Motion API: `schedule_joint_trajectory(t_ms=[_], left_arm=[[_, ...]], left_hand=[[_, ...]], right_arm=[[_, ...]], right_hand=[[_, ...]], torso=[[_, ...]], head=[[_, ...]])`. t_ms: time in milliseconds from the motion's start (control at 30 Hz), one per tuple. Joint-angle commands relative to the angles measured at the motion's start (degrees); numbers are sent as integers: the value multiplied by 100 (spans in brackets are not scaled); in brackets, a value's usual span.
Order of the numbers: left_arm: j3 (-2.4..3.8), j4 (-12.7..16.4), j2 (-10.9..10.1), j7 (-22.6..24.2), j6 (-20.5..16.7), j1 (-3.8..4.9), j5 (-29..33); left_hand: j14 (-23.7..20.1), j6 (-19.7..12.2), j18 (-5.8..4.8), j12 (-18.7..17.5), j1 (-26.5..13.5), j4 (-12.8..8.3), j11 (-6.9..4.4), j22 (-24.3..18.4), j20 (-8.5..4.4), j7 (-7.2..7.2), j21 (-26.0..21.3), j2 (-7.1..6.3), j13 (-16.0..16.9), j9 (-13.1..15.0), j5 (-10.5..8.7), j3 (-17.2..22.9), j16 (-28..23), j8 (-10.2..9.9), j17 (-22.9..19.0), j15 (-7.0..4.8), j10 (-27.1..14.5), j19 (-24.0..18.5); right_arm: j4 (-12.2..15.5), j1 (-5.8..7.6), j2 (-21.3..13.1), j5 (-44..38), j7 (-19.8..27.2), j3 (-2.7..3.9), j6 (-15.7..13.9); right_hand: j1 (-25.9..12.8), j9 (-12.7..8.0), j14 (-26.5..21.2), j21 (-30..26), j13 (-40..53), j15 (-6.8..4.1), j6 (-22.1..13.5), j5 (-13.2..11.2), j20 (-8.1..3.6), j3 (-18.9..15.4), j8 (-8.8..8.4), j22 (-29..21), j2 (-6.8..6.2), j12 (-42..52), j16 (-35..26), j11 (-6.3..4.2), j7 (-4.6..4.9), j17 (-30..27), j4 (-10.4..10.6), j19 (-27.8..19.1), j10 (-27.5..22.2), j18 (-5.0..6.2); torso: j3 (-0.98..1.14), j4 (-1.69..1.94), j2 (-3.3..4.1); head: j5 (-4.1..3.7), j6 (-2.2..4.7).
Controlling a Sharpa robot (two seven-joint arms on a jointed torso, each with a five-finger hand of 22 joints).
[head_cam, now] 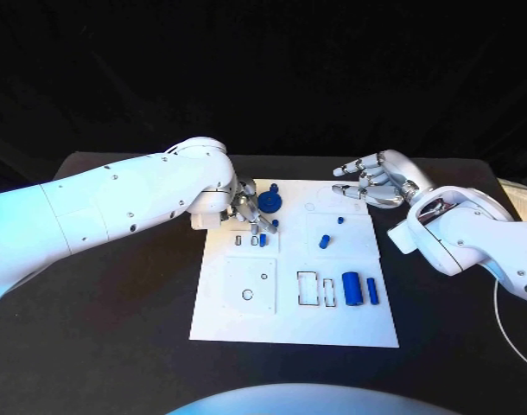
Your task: Assemble the parts on the task board
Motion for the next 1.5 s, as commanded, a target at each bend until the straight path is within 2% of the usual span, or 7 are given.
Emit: schedule_joint_trajectory(t_ms=[33, 400, 867, 1167, 1367, 1500], left_arm=[[0, -12, 25, -33, 205, -9, 7], [-3, -42, 62, -44, 296, -39, 30], [-5, -49, 78, -62, 423, -61, 117], [-5, -45, 79, -57, 414, -67, 156], [-5, -39, 82, -51, 378, -68, 162], [-5, -34, 85, -43, 299, -69, 165]], left_hand=[[603, 4, -26, 40, 5, -16, -5, 817, -42, -33, 29, 70, 6, 23, -5, 7, 18, 40, 1510, -26, 53, 215], [603, -19, -36, 70, 62, -28, -18, 852, -55, -47, 57, 91, 34, 121, -4, 27, 18, 111, 1510, -39, 73, 234], [603, -47, -32, 78, 110, -35, -28, 842, -66, -57, 47, 128, 37, 205, -4, 48, 18, 167, 1510, -49, 80, 229], [603, -86, -36, 85, 179, -53, -32, 856, -72, -60, 56, 171, 42, 275, -4, 74, 18, 207, 1510, -53, 82, 236], [603, -114, -37, 84, 260, -78, -35, 862, -75, -63, 59, 213, 37, 333, -4, 111, 18, 240, 1510, -56, 81, 239], [603, -141, -37, 86, 380, -113, -43, 862, -80, -71, 57, 315, 37, 385, -4, 203, 18, 266, 1510, -61, 82, 238]], right_arm=[[10, -4, 9, -50, -17, 0, 25], [14, -4, 19, -50, -8, 0, 37], [-2, -4, 40, -47, -3, 0, 49], [-14, -4, 53, -45, 4, 0, 55], [-25, -4, 61, -44, 8, 0, 58], [-39, -5, 70, -42, 9, 0, 63]], right_hand=[[55, -9, 314, -28, -7, -28, 50, 21, -26, 24, -28, 111, 0, 5, -30, -8, -8, 157, -16, 15, 17, 108], [55, -9, 314, -28, -7, -28, 50, 21, -26, 24, -28, 111, 0, 5, -30, -8, -8, 157, -16, 15, 17, 108], [40, -10, 316, -28, -5, -26, 52, 34, -26, 25, -28, 112, -1, 11, -27, -6, -6, 163, -9, 16, 21, 107], [40, -10, 316, -28, -5, -26, 52, 34, -26, 25, -28, 112, -1, 11, -27, -6, -6, 163, -9, 16, 21, 107], [40, -10, 316, -28, -5, -26, 52, 34, -26, 25, -28, 112, -1, 11, -27, -6, -6, 163, -9, 16, 21, 107], [40, -10, 316, -28, -5, -26, 52, 34, -26, 25, -28, 112, -1, 11, -27, -6, -6, 163, -9, 16, 21, 107]], torso=[[-2, 0, 0], [0, 0, 0], [-1, 3, -4], [4, 1, -3], [0, 0, -2], [1, 0, -1]], head=[[-3, -5], [-2, -36], [-8, -42], [3, -55], [1, -53], [2, -60]])
